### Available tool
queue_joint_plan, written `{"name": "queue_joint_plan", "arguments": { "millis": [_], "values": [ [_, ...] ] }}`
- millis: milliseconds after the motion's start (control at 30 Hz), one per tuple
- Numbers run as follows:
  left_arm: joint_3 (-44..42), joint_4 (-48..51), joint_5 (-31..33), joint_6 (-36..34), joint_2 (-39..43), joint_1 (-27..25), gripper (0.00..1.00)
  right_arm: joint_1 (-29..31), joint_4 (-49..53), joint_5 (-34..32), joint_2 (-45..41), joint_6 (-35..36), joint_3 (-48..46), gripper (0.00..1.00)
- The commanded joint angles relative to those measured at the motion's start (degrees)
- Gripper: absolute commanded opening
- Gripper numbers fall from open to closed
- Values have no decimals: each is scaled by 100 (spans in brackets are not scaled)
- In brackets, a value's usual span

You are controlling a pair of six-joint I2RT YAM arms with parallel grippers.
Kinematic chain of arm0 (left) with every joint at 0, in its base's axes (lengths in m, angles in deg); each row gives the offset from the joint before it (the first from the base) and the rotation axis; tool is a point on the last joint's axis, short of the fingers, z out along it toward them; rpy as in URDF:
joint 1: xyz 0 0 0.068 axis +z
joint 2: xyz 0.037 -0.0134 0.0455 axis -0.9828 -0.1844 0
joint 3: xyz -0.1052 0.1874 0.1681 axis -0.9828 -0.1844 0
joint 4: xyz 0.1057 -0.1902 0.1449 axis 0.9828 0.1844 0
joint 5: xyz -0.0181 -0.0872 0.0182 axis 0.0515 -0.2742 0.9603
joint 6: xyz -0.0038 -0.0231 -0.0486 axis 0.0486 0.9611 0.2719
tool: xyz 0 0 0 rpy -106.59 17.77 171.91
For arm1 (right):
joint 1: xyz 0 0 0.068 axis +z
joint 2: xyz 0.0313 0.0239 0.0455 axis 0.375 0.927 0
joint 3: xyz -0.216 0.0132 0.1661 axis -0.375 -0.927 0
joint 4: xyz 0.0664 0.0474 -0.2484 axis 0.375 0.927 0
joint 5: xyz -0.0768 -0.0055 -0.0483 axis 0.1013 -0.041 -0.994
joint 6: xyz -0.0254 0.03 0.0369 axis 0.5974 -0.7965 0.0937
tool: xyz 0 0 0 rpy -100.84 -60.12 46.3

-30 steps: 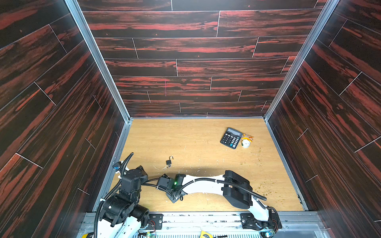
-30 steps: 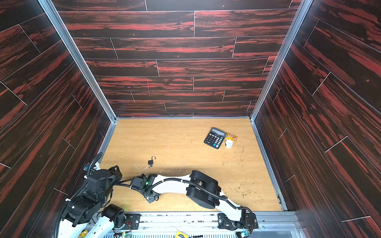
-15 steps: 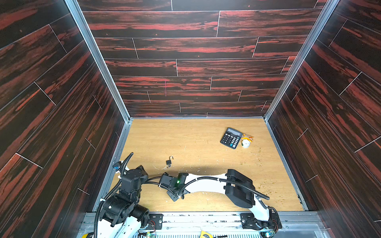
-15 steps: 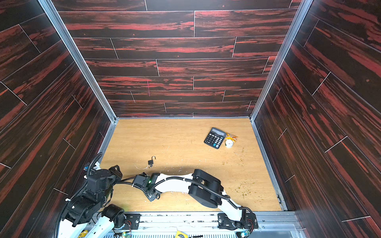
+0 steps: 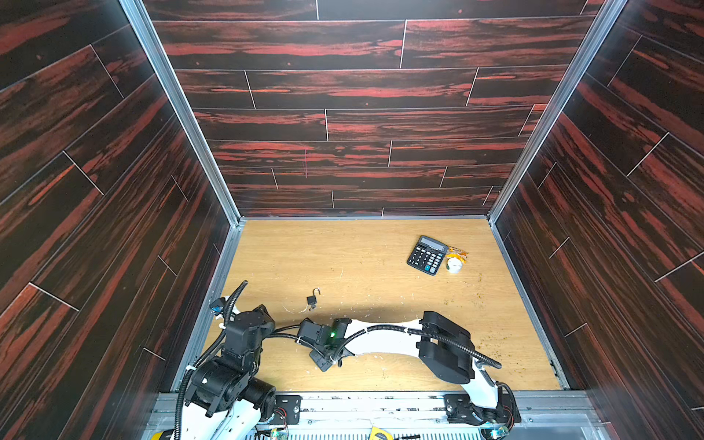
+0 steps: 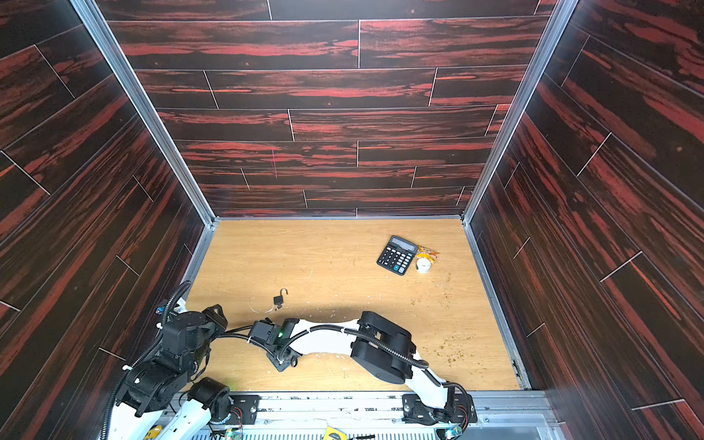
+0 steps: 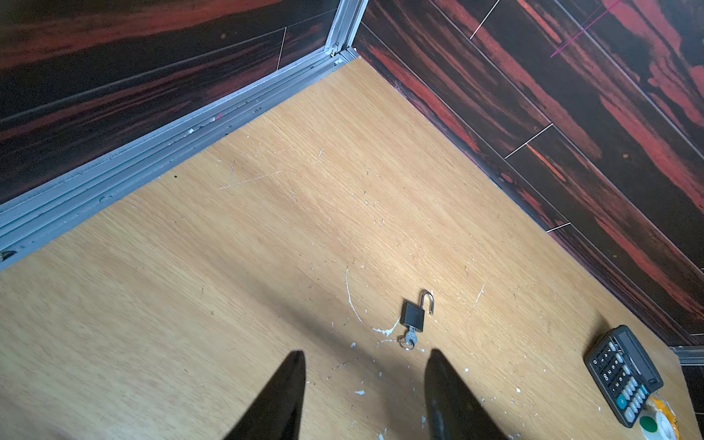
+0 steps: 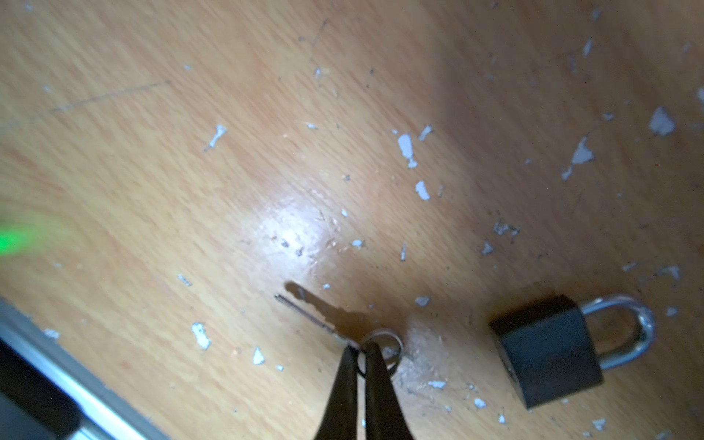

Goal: Unlock with the key
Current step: 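Close the right gripper on the small key's ring, then lift the key with the right gripper while the left gripper rises and moves forward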

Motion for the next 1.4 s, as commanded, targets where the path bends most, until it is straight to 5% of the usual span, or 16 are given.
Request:
{"name": "queue_joint_plan", "arguments": {
  "millis": [0,1367],
  "values": [
    [-57,19,-10,69,-76,9,53,-59,69,85,-146,15,-199,3],
    [95,-605,-961,167,-697,9,55,-902,-1899,1574,-2564,-915,-2824,0]
  ]
}}
